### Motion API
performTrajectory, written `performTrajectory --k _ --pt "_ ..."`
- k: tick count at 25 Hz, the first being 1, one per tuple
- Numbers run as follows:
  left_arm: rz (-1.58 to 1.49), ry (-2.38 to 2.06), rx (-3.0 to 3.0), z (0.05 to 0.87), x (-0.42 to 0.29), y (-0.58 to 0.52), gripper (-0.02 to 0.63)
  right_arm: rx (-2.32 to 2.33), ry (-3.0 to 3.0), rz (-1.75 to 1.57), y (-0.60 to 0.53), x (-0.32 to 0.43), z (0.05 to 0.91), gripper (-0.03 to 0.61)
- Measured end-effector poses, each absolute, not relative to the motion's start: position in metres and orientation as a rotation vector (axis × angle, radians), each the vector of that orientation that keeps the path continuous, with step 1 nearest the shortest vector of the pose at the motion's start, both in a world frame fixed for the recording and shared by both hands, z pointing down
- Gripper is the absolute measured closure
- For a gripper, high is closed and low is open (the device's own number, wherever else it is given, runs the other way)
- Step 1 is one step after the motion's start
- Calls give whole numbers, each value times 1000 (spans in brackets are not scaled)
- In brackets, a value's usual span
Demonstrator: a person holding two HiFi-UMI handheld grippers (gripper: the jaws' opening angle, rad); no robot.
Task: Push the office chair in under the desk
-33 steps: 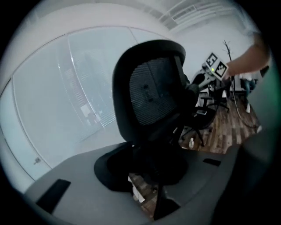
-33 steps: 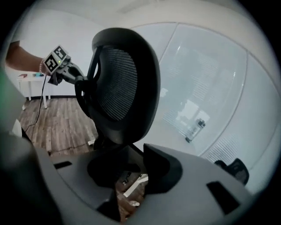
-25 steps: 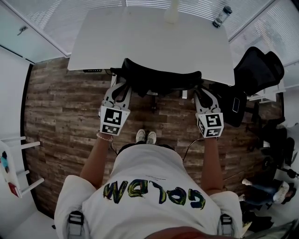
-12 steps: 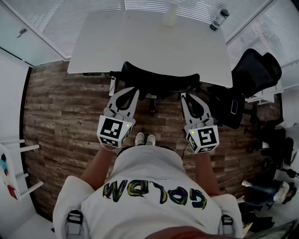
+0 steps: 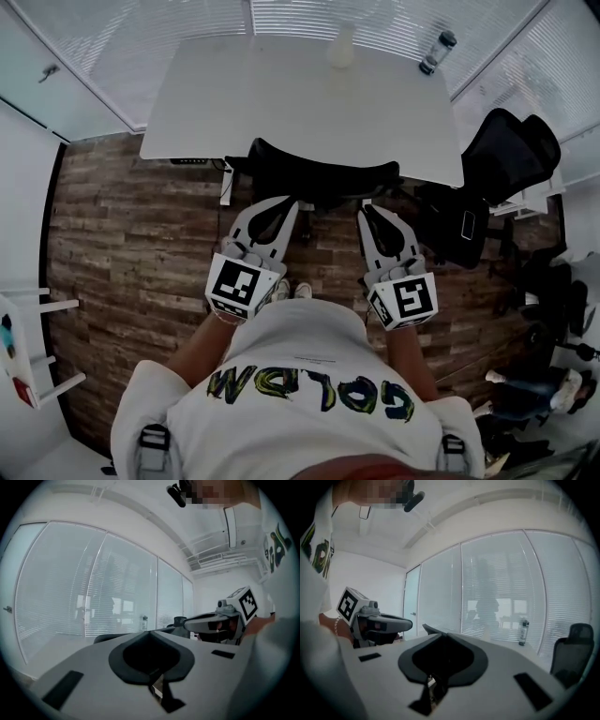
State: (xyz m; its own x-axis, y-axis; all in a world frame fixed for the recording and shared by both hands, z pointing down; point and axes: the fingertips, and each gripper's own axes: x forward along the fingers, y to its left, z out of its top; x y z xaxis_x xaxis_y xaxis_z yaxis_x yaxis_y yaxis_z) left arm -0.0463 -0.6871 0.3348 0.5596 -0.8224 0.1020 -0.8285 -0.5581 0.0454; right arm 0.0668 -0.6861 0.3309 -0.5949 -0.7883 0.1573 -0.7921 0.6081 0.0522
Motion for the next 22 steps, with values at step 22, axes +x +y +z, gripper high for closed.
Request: performTrajectory --k 22 --pt "60 -1427 2690 325 -50 -691 603 1273 -2703 6 -682 38 315 546"
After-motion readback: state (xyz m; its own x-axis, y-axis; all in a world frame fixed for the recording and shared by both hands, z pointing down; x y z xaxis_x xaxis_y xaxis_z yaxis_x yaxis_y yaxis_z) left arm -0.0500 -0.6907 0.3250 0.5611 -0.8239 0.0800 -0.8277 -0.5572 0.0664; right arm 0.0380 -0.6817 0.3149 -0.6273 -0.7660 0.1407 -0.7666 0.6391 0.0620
